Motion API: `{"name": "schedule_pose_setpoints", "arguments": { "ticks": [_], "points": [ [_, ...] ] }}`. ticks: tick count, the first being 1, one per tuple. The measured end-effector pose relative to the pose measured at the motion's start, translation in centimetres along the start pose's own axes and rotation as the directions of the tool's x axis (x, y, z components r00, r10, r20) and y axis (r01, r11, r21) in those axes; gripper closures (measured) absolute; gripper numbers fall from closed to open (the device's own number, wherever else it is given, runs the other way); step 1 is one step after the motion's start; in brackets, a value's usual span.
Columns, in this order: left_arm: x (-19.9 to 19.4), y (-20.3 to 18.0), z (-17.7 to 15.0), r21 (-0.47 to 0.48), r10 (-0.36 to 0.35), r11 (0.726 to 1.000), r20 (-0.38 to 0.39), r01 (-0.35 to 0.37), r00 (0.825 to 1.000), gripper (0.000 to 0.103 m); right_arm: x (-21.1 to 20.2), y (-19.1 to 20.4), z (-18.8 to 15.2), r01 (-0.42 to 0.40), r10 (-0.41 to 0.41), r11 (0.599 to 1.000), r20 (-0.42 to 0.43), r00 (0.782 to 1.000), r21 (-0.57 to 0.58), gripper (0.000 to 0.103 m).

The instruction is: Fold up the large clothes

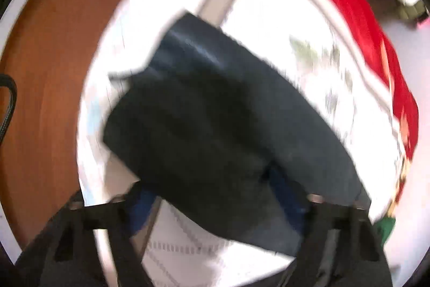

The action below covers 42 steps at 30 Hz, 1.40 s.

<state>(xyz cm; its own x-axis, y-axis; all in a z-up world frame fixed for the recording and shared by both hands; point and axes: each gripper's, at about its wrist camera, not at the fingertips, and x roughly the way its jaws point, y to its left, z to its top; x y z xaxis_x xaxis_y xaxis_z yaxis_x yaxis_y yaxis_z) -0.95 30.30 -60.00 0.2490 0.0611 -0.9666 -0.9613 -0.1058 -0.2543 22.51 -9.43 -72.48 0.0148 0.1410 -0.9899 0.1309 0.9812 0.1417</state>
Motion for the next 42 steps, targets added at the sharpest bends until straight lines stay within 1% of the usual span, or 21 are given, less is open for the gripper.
{"name": "schedule_pose_setpoints", "arguments": {
  "ticks": [2, 3, 6, 10, 12, 13, 16, 18, 19, 21, 24, 25, 29, 31, 33, 34, 36, 37, 38, 40, 42],
  "points": [
    [-1.2, -0.9, 0.6, 0.037, 0.048, 0.998, 0.091, -0.052, 0.995, 0.086, 0.5, 1.2, -0.1, 0.007, -0.007, 1.000, -0.001, 1.000, -0.016, 0.030],
    [-1.8, -1.5, 0.7, 0.066, 0.067, 0.995, 0.127, -0.075, 0.990, 0.090, 0.7, 1.9, 0.1, 0.014, -0.014, 1.000, 0.002, 1.000, -0.025, 0.030],
    [-4.0, -3.9, 0.5, 0.196, 0.090, 0.971, 0.237, -0.138, 0.967, 0.095, 0.4, 3.4, 0.2, 0.041, -0.040, 0.998, 0.020, 0.999, -0.051, 0.030],
    [-8.7, -8.8, -1.8, 0.405, 0.032, 0.889, 0.408, -0.212, 0.912, 0.097, -0.2, 5.2, 0.8, 0.098, -0.091, 0.992, 0.093, 0.992, -0.080, 0.030],
    [-11.1, -11.9, -3.4, 0.506, -0.030, 0.826, 0.477, -0.246, 0.878, 0.098, -1.2, 4.5, 1.3, 0.112, -0.100, 0.990, 0.131, 0.986, -0.081, 0.020],
    [-11.8, -13.1, -4.4, 0.545, -0.062, 0.799, 0.494, -0.253, 0.867, 0.098, -1.5, 4.3, 1.7, 0.108, -0.097, 0.991, 0.143, 0.985, -0.075, 0.013],
    [-14.9, -19.1, -7.7, 0.674, -0.192, 0.696, 0.506, -0.246, 0.841, 0.098, -2.6, 2.3, 2.5, 0.065, -0.062, 0.998, 0.158, 0.986, -0.014, 0.013],
    [-16.0, -22.7, -11.8, 0.765, -0.289, 0.603, 0.476, -0.228, 0.830, 0.099, -3.6, 0.1, 2.7, 0.031, -0.037, 0.999, 0.160, 0.986, 0.038, 0.013],
    [-16.2, -24.1, -13.4, 0.800, -0.325, 0.561, 0.450, -0.213, 0.832, 0.099, -4.1, -1.2, 2.7, 0.013, -0.025, 0.997, 0.162, 0.986, 0.070, 0.013],
    [-16.2, -26.9, -18.3, 0.872, -0.393, 0.462, 0.363, -0.160, 0.845, 0.099, -5.2, -3.9, 2.1, -0.006, -0.014, 0.992, 0.169, 0.986, 0.122, 0.013],
    [-15.2, -30.4, -26.6, 0.954, -0.453, 0.290, 0.205, -0.074, 0.868, 0.100, -6.3, -8.9, 1.8, -0.039, -0.001, 0.975, 0.180, 0.984, 0.219, 0.013],
    [-14.9, -30.7, -29.8, 0.974, -0.463, 0.222, 0.147, -0.046, 0.874, 0.100, -6.7, -10.9, 1.3, -0.044, -0.003, 0.966, 0.184, 0.983, 0.255, 0.013],
    [-13.0, -30.9, -43.0, 0.997, -0.433, -0.064, -0.064, 0.040, 0.899, 0.100, -7.2, -17.8, 0.0, -0.037, -0.034, 0.932, 0.190, 0.981, 0.360, 0.013],
    [-11.3, -30.0, -48.1, 0.980, -0.379, -0.187, -0.132, 0.064, 0.916, 0.100, -7.0, -21.0, -1.7, -0.026, -0.054, 0.906, 0.176, 0.983, 0.423, 0.013],
    [-9.3, -28.7, -52.1, 0.957, -0.305, -0.283, -0.159, 0.070, 0.939, 0.099, -7.1, -24.2, -3.3, -0.017, -0.065, 0.882, 0.157, 0.985, 0.471, 0.013],
    [-8.0, -28.1, -53.7, 0.946, -0.254, -0.317, -0.153, 0.067, 0.955, 0.099, -7.0, -25.7, -4.0, -0.015, -0.068, 0.870, 0.149, 0.987, 0.492, 0.012],
    [-5.8, -27.3, -54.6, 0.936, -0.176, -0.344, -0.136, 0.068, 0.975, 0.097, -7.2, -27.9, -5.1, -0.011, -0.071, 0.858, 0.139, 0.988, 0.514, 0.012],
    [-5.2, -26.9, -54.5, 0.936, -0.148, -0.344, -0.136, 0.078, 0.980, 0.097, -7.2, -28.9, -5.8, -0.009, -0.071, 0.853, 0.133, 0.989, 0.521, 0.012],
    [-4.8, -26.9, -54.5, 0.936, -0.130, -0.340, -0.140, 0.089, 0.981, 0.095, -7.4, -29.5, -6.4, -0.011, -0.068, 0.852, 0.130, 0.989, 0.524, 0.012],
    [-4.9, -26.1, -53.6, 0.943, -0.112, -0.310, -0.163, 0.121, 0.980, 0.093, -7.7, -30.6, -7.6, -0.030, -0.041, 0.851, 0.124, 0.991, 0.524, 0.012],
    [-5.2, -26.1, -52.9, 0.948, -0.089, -0.289, -0.166, 0.134, 0.982, 0.077, -7.6, -30.7, -8.2, -0.045, -0.016, 0.855, 0.113, 0.993, 0.517, 0.012]
  ]
}}
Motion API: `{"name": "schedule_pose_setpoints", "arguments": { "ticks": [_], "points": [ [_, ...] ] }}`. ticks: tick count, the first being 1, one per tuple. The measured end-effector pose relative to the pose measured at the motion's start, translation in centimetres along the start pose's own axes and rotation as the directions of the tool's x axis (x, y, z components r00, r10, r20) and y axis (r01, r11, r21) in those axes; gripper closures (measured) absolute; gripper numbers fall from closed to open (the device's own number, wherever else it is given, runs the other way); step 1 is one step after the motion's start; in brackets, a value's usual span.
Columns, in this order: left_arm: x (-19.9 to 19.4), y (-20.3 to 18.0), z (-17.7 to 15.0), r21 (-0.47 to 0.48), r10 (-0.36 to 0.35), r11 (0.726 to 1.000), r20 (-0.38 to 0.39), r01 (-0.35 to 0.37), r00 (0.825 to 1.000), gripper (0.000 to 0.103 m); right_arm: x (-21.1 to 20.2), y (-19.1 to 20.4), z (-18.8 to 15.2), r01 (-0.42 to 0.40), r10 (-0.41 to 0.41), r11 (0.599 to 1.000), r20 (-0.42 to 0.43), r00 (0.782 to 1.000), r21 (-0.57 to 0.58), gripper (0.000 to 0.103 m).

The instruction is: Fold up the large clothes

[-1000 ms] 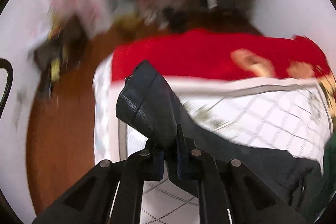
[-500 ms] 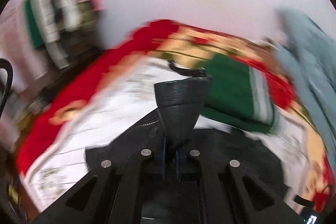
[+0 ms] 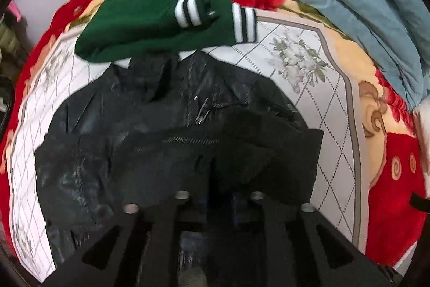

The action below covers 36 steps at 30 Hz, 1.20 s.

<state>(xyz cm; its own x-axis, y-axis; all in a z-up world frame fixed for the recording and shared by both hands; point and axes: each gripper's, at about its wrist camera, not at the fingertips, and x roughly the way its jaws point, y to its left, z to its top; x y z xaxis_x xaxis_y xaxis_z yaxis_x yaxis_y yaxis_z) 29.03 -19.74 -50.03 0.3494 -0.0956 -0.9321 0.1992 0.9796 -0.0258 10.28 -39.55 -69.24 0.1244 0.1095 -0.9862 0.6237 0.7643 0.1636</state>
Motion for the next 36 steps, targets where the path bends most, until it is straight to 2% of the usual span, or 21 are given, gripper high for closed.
{"name": "schedule_pose_setpoints", "arguments": {
  "ticks": [1, 2, 3, 8, 11, 13, 16, 18, 19, 20, 21, 22, 23, 26, 30, 33, 35, 36],
  "points": [
    [-0.4, 0.5, -0.2, -0.013, -0.010, 1.000, -0.009, 0.010, 1.000, 0.044, -0.2, -0.4, -0.3, -0.010, 0.010, 1.000, -0.017, 1.000, -0.009, 0.012],
    [-0.6, 1.1, -0.5, -0.031, -0.023, 0.999, -0.016, 0.022, 1.000, 0.005, -0.1, 0.0, -0.6, -0.020, 0.019, 1.000, -0.029, 0.999, -0.014, 0.012],
    [-1.0, 1.8, -0.6, -0.051, -0.032, 0.998, -0.010, 0.031, 0.999, 0.001, -0.3, -0.2, -0.8, -0.029, 0.028, 0.999, -0.043, 0.999, -0.018, 0.012],
    [-3.3, 5.6, -0.7, -0.134, 0.016, 0.991, 0.015, -0.014, 1.000, 0.001, -1.4, 0.5, -0.4, -0.118, 0.117, 0.993, -0.095, 0.989, -0.006, 0.013],
    [-5.0, 10.0, -1.2, -0.225, 0.119, 0.968, 0.007, -0.114, 0.993, 0.001, -2.5, 2.9, 1.3, -0.187, 0.185, 0.982, -0.068, 0.980, -0.020, 0.013],
    [-5.2, 13.1, -1.7, -0.281, 0.200, 0.939, -0.019, -0.197, 0.980, 0.001, -2.7, 4.8, 2.9, -0.228, 0.226, 0.973, -0.054, 0.973, -0.031, 0.013],
    [-4.1, 17.6, -2.7, -0.325, 0.331, 0.883, -0.082, -0.339, 0.940, 0.001, -2.3, 7.9, 6.4, -0.274, 0.273, 0.959, -0.035, 0.961, -0.072, 0.013],
    [-2.5, 20.2, -3.3, -0.337, 0.402, 0.842, -0.128, -0.421, 0.907, 0.001, -1.1, 10.3, 8.0, -0.239, 0.238, 0.964, -0.025, 0.971, -0.118, 0.013],
    [-1.9, 21.0, -3.4, -0.341, 0.427, 0.826, -0.143, -0.449, 0.893, 0.001, 0.1, 11.9, 9.0, -0.205, 0.203, 0.965, -0.030, 0.979, -0.164, 0.018],
    [-1.2, 22.0, -3.6, -0.346, 0.447, 0.810, -0.160, -0.474, 0.880, 0.001, 1.6, 13.8, 9.6, -0.181, 0.176, 0.962, -0.043, 0.983, -0.204, 0.048],
    [-0.6, 22.6, -3.7, -0.350, 0.455, 0.801, -0.171, -0.486, 0.874, 0.001, 2.6, 15.1, 9.8, -0.094, 0.088, 0.961, -0.037, 0.995, -0.260, 0.068],
    [0.0, 23.3, -3.8, -0.356, 0.465, 0.789, -0.186, -0.500, 0.866, 0.001, 3.0, 15.3, 9.5, -0.041, 0.037, 0.957, -0.019, 0.999, -0.288, 0.080],
    [0.3, 23.7, -3.8, -0.361, 0.468, 0.783, -0.194, -0.507, 0.862, 0.001, 2.8, 15.4, 9.0, -0.025, 0.027, 0.954, 0.002, 1.000, -0.300, 0.084],
    [0.5, 24.6, -3.9, -0.384, 0.467, 0.773, -0.195, -0.506, 0.862, 0.001, 0.4, 14.8, 7.3, -0.005, 0.024, 0.950, 0.057, 0.998, -0.313, 0.091],
    [1.7, 25.2, -3.8, -0.378, 0.463, 0.773, -0.215, -0.510, 0.860, 0.001, -2.5, 12.9, 5.2, -0.014, 0.032, 0.968, 0.068, 0.997, -0.252, 0.095],
    [4.1, 26.5, -3.5, -0.351, 0.449, 0.782, -0.256, -0.515, 0.856, 0.000, -0.6, 13.6, 5.9, 0.037, -0.028, 0.971, 0.041, 0.999, -0.235, 0.094],
    [6.1, 27.1, -3.3, -0.336, 0.429, 0.797, -0.270, -0.502, 0.862, 0.000, 1.8, 14.1, 6.8, 0.089, -0.092, 0.963, 0.003, 0.996, -0.254, 0.089],
    [6.5, 27.2, -3.1, -0.335, 0.423, 0.804, -0.262, -0.492, 0.868, 0.000, 2.6, 14.0, 7.3, 0.092, -0.097, 0.966, -0.010, 0.995, -0.242, 0.087]
  ]
}}
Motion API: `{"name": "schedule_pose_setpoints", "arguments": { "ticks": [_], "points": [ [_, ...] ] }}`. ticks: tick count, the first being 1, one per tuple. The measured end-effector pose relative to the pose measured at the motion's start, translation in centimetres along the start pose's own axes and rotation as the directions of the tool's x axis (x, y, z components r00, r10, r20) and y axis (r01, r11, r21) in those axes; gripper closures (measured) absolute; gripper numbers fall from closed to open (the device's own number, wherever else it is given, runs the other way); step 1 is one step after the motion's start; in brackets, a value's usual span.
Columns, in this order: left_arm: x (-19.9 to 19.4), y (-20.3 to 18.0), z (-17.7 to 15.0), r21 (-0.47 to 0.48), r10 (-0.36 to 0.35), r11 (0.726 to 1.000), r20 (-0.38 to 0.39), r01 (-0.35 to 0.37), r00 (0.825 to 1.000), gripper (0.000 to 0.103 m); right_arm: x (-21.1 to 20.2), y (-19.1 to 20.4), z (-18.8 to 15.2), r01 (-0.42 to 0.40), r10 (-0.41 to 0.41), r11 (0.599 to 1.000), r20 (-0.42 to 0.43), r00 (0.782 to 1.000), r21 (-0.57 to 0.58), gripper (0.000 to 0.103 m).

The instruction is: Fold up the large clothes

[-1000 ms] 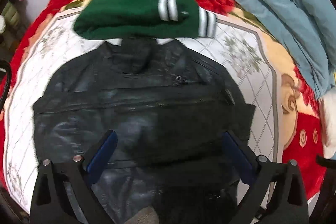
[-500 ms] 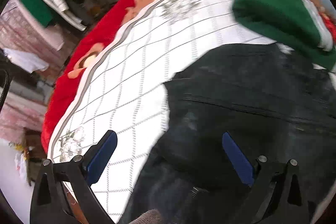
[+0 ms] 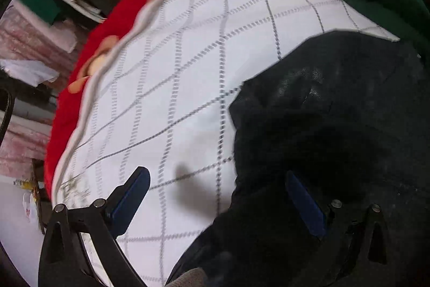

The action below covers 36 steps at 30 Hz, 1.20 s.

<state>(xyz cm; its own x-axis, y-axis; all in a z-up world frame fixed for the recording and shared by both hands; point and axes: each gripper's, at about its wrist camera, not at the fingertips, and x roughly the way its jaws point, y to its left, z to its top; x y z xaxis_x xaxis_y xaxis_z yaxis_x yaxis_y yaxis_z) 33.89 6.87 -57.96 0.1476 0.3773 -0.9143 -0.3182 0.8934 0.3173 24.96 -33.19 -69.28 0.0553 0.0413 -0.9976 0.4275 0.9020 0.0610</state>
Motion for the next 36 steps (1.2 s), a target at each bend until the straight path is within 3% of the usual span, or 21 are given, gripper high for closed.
{"name": "schedule_pose_setpoints", "arguments": {
  "ticks": [3, 5, 7, 9, 13, 16, 20, 22, 24, 25, 28, 32, 34, 36],
  "points": [
    [-0.3, 0.1, 0.4, 0.021, -0.014, 1.000, 0.003, 0.014, 1.000, 0.000, -0.2, -1.8, 1.2, -0.078, 0.085, 0.990, -0.050, 0.995, 0.117, 0.086],
    [-1.3, 0.9, 0.3, 0.006, -0.033, 0.999, 0.006, 0.033, 0.999, 0.000, -2.3, -2.8, 1.2, -0.127, 0.132, 0.979, -0.020, 0.991, 0.158, 0.081],
    [-2.5, 1.2, -0.1, 0.000, -0.052, 0.999, 0.014, 0.052, 0.999, 0.000, -5.0, -3.4, 0.3, -0.139, 0.137, 0.981, 0.023, 0.990, 0.135, 0.081],
    [-3.8, 1.1, -0.7, 0.005, -0.063, 0.998, 0.033, 0.063, 0.997, 0.000, -5.4, -3.0, -0.7, -0.157, 0.157, 0.984, 0.000, 0.988, 0.085, 0.081],
    [-4.5, -0.9, -1.6, 0.059, -0.032, 0.998, 0.067, 0.028, 0.997, 0.000, -0.4, -1.0, -1.6, -0.130, 0.129, 0.992, -0.127, 0.983, 0.006, 0.081],
    [-4.0, -2.3, -2.4, 0.075, -0.016, 0.997, 0.067, 0.011, 0.998, 0.000, 3.3, -0.1, -0.8, -0.087, 0.080, 0.996, -0.143, 0.986, -0.038, 0.081],
    [-5.4, -3.2, -3.8, 0.048, 0.017, 0.999, 0.096, -0.022, 0.995, 0.000, 2.8, -0.5, -0.1, -0.128, 0.119, 0.991, -0.169, 0.978, -0.046, 0.081],
    [-7.1, -3.8, -5.1, 0.030, 0.037, 0.999, 0.107, -0.041, 0.994, 0.000, 1.3, -1.9, -0.4, -0.205, 0.193, 0.977, -0.167, 0.967, -0.053, 0.078],
    [-9.6, -5.0, -7.1, 0.022, 0.081, 0.996, 0.132, -0.085, 0.988, 0.000, -0.4, -3.6, -0.7, -0.251, 0.238, 0.966, -0.167, 0.957, -0.065, 0.044],
    [-11.0, -5.7, -8.4, 0.024, 0.114, 0.993, 0.147, -0.118, 0.983, 0.000, -1.3, -4.7, -0.9, -0.260, 0.245, 0.963, -0.164, 0.956, -0.076, 0.016],
    [-14.6, -8.7, -13.4, 0.044, 0.239, 0.968, 0.160, -0.249, 0.958, 0.000, -4.2, -8.1, -1.7, -0.252, 0.232, 0.959, -0.154, 0.960, -0.128, 0.012],
    [-17.8, -14.0, -21.5, 0.119, 0.360, 0.921, 0.099, -0.370, 0.928, 0.000, -6.0, -12.3, -3.1, -0.151, 0.128, 0.961, -0.109, 0.986, -0.232, 0.012],
    [-18.9, -16.7, -25.4, 0.156, 0.387, 0.906, 0.065, -0.393, 0.920, 0.000, -6.3, -15.2, -3.2, -0.104, 0.081, 0.962, -0.101, 0.992, -0.253, 0.012],
    [-19.4, -19.0, -28.3, 0.189, 0.379, 0.907, 0.019, -0.375, 0.925, 0.000, -6.6, -19.0, -3.3, -0.088, 0.063, 0.964, -0.108, 0.992, -0.251, 0.012]
  ]
}}
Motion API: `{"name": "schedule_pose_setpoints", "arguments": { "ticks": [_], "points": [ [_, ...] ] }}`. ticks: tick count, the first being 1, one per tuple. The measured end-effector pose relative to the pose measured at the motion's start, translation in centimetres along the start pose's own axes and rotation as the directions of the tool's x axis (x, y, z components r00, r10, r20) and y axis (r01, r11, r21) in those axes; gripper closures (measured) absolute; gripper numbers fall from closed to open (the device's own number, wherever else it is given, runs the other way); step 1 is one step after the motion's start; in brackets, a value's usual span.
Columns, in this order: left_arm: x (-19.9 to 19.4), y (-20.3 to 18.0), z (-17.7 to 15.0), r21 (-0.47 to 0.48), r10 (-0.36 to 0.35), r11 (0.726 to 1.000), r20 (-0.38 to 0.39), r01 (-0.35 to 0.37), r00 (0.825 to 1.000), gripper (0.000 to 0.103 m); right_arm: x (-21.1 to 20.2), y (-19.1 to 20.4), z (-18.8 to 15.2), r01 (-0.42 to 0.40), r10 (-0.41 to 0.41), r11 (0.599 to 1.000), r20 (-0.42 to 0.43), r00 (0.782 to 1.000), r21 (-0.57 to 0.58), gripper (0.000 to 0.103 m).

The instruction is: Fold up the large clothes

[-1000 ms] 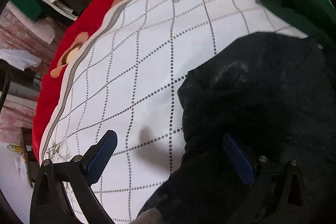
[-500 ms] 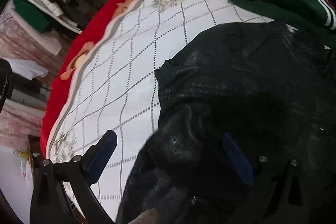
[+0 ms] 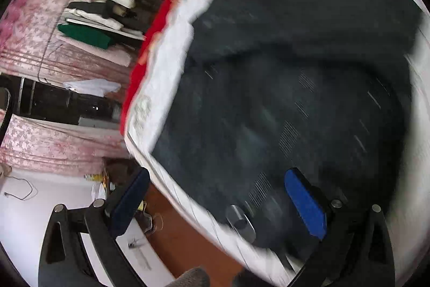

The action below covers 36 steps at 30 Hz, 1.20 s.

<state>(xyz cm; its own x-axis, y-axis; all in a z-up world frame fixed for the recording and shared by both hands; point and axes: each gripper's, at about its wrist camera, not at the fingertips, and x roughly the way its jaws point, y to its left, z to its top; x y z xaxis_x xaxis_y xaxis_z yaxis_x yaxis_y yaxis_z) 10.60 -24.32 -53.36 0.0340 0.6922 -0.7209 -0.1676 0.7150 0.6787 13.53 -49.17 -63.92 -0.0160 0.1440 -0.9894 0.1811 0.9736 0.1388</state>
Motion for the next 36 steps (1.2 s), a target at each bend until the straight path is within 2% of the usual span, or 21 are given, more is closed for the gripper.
{"name": "schedule_pose_setpoints", "arguments": {
  "ticks": [2, 5, 10, 14, 16, 18, 21, 24, 27, 29, 32, 34, 36],
  "points": [
    [-1.3, -2.2, -1.9, 0.017, -0.031, 0.999, -0.023, 0.031, 0.999, 0.000, 0.7, -1.7, -0.6, 0.013, -0.012, 1.000, -0.013, 1.000, 0.013, 0.012],
    [-2.4, -5.4, -3.6, 0.040, -0.041, 0.998, -0.018, 0.042, 0.999, 0.000, 1.6, -4.2, -1.3, 0.035, -0.034, 0.999, -0.029, 0.999, 0.033, 0.012],
    [0.4, -9.1, -3.5, 0.040, 0.015, 0.999, -0.069, -0.012, 0.998, 0.000, 2.7, -6.6, -1.8, 0.042, -0.039, 0.997, -0.046, 0.998, 0.066, 0.012],
    [1.7, -9.0, -1.5, -0.001, 0.020, 1.000, -0.075, -0.020, 0.997, 0.000, 3.0, -6.8, -0.9, 0.030, -0.028, 0.998, -0.035, 0.999, 0.054, 0.012],
    [1.5, -7.9, -1.3, -0.023, -0.039, 0.999, -0.092, 0.037, 0.995, 0.000, 2.9, -6.6, -0.2, 0.006, -0.004, 0.998, -0.032, 0.999, 0.064, 0.012],
    [-0.4, -7.2, -1.9, -0.047, -0.056, 0.997, -0.042, 0.054, 0.998, 0.000, 2.7, -6.5, 0.2, -0.010, 0.012, 0.997, -0.032, 0.999, 0.077, 0.012],
    [-2.5, -7.5, -3.1, -0.003, -0.066, 0.998, 0.023, 0.066, 0.998, 0.000, 2.3, -6.5, 0.6, -0.030, 0.033, 0.995, -0.030, 0.999, 0.091, 0.012],
    [-2.6, -9.7, -4.4, 0.064, -0.084, 0.994, 0.005, 0.083, 0.996, 0.000, 2.1, -7.1, 0.4, -0.019, 0.022, 0.996, -0.036, 0.999, 0.089, 0.012],
    [-1.8, -11.8, -5.1, 0.122, -0.058, 0.991, 0.009, 0.056, 0.998, 0.000, 2.7, -6.4, 0.3, 0.002, 0.002, 0.996, -0.043, 0.999, 0.090, 0.012],
    [-0.9, -12.6, -4.9, 0.153, 0.000, 0.988, 0.056, -0.009, 0.998, 0.000, 2.7, -6.9, 0.0, 0.012, -0.008, 0.996, -0.045, 0.999, 0.086, 0.012],
    [0.4, -12.1, -3.5, 0.141, 0.093, 0.984, 0.118, -0.109, 0.989, 0.000, 3.8, -8.3, -0.8, 0.027, -0.023, 0.996, -0.043, 0.999, 0.088, 0.012],
    [2.0, -11.2, -2.4, 0.121, 0.149, 0.979, 0.122, -0.164, 0.981, 0.000, 4.6, -8.2, -0.9, 0.022, -0.018, 0.995, -0.039, 0.999, 0.100, 0.012],
    [3.2, -10.0, -1.7, 0.105, 0.144, 0.982, 0.111, -0.156, 0.983, 0.000, 5.0, -8.4, -1.4, 0.015, -0.011, 0.994, -0.036, 0.999, 0.106, 0.012]
  ]
}}
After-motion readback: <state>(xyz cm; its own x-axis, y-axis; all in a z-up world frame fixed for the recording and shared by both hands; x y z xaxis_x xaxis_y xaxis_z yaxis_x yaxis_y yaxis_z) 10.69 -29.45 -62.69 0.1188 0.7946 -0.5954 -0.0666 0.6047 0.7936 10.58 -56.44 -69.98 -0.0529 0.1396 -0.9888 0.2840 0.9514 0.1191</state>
